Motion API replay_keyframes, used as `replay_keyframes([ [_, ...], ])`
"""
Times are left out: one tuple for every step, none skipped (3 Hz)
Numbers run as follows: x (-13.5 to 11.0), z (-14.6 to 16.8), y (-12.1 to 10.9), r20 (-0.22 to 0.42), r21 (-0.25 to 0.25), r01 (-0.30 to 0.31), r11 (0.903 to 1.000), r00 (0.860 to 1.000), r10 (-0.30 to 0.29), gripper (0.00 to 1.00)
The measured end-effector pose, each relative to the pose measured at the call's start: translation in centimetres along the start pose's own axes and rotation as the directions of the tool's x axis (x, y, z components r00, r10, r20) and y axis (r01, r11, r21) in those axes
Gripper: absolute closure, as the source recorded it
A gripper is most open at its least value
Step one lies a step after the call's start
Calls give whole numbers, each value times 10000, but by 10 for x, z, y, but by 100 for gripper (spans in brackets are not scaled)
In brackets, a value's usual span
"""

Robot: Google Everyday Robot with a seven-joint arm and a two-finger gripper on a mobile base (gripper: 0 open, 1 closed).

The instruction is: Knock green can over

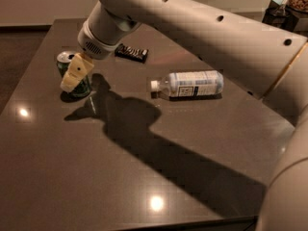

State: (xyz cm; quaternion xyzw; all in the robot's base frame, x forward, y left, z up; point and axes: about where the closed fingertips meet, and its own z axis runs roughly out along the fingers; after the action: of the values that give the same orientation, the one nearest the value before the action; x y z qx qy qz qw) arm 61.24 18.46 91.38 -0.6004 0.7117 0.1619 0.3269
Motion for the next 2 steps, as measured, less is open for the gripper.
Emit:
replay_keyframes([
  [-5,10,1,-61,-363,157,9992,9999,-159,0],
  [-7,16,-1,19,-890,214,9958,9998,-213,25],
])
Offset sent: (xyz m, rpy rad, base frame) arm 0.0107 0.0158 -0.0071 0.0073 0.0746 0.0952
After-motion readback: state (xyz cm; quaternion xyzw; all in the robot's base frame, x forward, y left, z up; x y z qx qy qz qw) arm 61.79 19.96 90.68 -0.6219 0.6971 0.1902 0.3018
